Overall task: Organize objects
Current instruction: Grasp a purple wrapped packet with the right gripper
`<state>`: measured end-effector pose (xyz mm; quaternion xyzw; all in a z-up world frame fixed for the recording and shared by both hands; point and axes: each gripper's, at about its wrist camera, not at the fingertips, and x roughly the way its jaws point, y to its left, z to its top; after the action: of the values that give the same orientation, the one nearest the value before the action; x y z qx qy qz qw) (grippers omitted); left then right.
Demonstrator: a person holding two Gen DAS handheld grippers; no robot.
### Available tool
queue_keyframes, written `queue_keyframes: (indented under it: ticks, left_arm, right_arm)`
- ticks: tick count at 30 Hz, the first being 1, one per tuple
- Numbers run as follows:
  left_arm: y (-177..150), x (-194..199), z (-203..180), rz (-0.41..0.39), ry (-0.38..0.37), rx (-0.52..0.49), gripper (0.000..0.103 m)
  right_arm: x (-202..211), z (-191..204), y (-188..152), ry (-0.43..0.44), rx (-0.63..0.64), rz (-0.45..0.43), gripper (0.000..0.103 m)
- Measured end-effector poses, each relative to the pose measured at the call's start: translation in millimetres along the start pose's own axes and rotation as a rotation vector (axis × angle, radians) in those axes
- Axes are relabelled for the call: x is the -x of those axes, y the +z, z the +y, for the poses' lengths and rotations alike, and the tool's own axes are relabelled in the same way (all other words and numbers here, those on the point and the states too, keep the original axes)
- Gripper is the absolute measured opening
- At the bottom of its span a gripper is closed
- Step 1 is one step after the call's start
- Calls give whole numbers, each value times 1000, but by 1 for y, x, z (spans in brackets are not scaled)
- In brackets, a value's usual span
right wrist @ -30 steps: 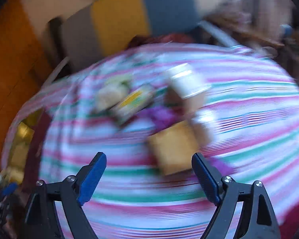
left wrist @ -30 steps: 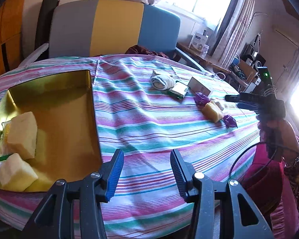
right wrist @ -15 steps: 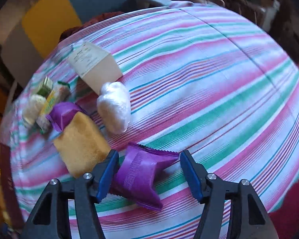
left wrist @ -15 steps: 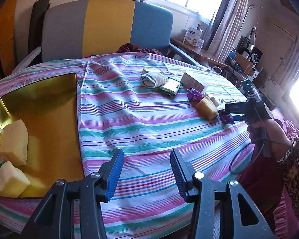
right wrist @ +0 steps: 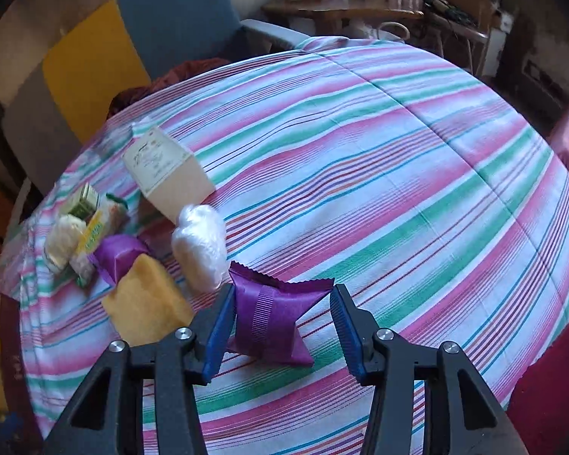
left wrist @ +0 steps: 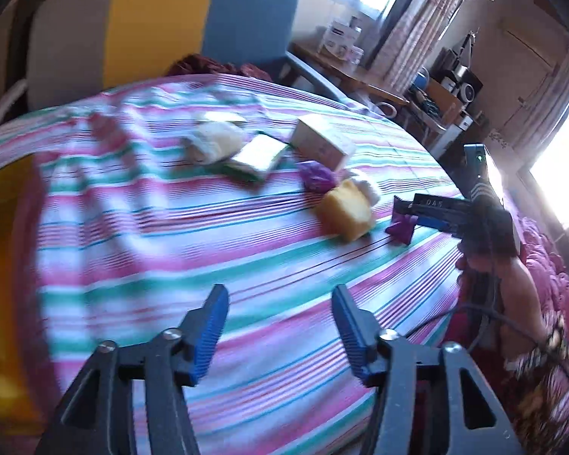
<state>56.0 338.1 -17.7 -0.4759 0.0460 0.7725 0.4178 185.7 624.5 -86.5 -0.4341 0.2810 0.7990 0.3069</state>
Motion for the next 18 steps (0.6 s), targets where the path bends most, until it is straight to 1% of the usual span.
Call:
queue_keyframes:
  ticks: [1,2,4,5,8,9,11,14,16,18]
  left_arm:
    - [7,-14,-10,19,-27,-5,65]
    - [12,-24,-17,35,-34,-8,67]
    - [23,-48,-31,65,-62,2,68]
    - [27,-56,-35,71,-56,6,68]
    - [43,-86,-54,87,-35,-1,69]
    - [48,-96,-60,97,-32,9,69]
    - [56,-111,-66,110,-52,33,69]
    - [68,-134,-74,148,-54,97,70]
    - [76,-149,-79,182,-25,112,70]
    - [81,-160,-81,198,7,139,73]
  right_arm:
    - [-1,-6,6,-4,-11,-7,51]
    - [1,-8,7,-6,-21,-15,51]
    - [1,-10,14,-6,-42,-28,51]
    - [-5,-15,23,-4,-53,-29,51]
    - [-8,-23,27,1,-84,-28,51]
    - [-8,-26,29,0,-94,-31,51]
    - [-8,-32,31,-3,-119,-40,51]
    - [-10,-40,35,-9,-160,-43,51]
    - [-13,-43,36,11,-187,-37,51]
    - [-13,-45,36,21,-194,-39,51]
